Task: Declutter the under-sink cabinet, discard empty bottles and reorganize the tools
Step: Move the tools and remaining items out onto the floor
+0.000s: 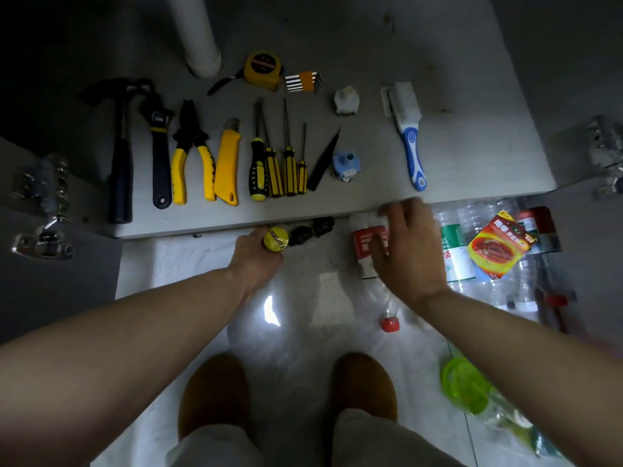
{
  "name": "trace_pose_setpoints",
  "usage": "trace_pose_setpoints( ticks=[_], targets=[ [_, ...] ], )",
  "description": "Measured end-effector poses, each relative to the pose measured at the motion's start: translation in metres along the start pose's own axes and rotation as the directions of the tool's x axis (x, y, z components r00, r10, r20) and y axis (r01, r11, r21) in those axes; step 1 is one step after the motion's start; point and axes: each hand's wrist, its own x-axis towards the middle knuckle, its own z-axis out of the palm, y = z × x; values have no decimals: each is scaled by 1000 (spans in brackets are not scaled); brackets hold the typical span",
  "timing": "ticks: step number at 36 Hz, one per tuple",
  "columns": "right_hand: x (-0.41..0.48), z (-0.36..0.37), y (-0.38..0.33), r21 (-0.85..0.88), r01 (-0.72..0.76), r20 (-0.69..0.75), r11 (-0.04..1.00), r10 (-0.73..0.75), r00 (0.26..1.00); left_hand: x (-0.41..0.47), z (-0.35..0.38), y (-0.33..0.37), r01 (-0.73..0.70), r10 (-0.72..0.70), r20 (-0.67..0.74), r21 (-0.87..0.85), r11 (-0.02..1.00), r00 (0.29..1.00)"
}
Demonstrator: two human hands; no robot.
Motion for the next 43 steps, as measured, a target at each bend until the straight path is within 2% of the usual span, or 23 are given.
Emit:
trace_pose_setpoints(
  ticks=[3,6,8,11,15,17,19,21,23,26,29,33,35,37,41,43],
  targets=[
    [45,-13,4,145,-207,-93,968,222,971,-3,0,7,24,-21,-43,73,997,999],
    [87,-17,12,150,-414,68,898,409,910,-8,-3,14,119,-120,7,35,992,993],
    [109,-16,18,81,-471,166,878,454,875,-14,-4,20,143,-151,151,60,988,977],
    [132,-15,25,37,-494,207,869,477,854,-23,-5,29,163,-156,343,11,987,926],
    [128,-19,27,54,-557,290,829,520,803,-32,-4,36,71,-50,426,-34,997,903],
    [104,-23,20,157,-536,284,829,482,829,-36,-5,41,13,19,447,-68,998,894],
    [73,-27,12,292,-442,227,848,387,894,-41,-7,45,3,69,484,-147,989,873],
    [41,-34,2,426,-316,217,848,243,945,-46,-9,46,0,114,522,-213,977,845],
    [12,-40,-9,500,-190,250,845,69,966,-51,-10,46,23,142,567,-273,962,811],
    [-18,-42,-26,488,-23,342,872,-167,925,-56,-13,37,115,179,630,-397,911,756],
    [-30,-34,-39,421,102,415,901,-292,862,-59,-23,15,260,155,630,-514,817,761],
    [-20,-28,-57,414,119,441,903,-313,841,-58,-43,-18,372,116,560,-676,636,820],
    [-7,-28,-64,408,152,417,900,-332,846,-54,-54,-32,375,84,514,-718,586,854],
    [8,-32,-68,386,189,332,903,-327,885,-48,-65,-45,375,29,468,-741,557,883],
    [48,-40,-63,283,103,105,954,-138,985,-28,-81,-70,352,-158,316,-780,517,935],
    [70,-41,-58,260,2,126,966,-36,991,-18,-85,-81,322,-203,255,-822,469,945]
  ],
)
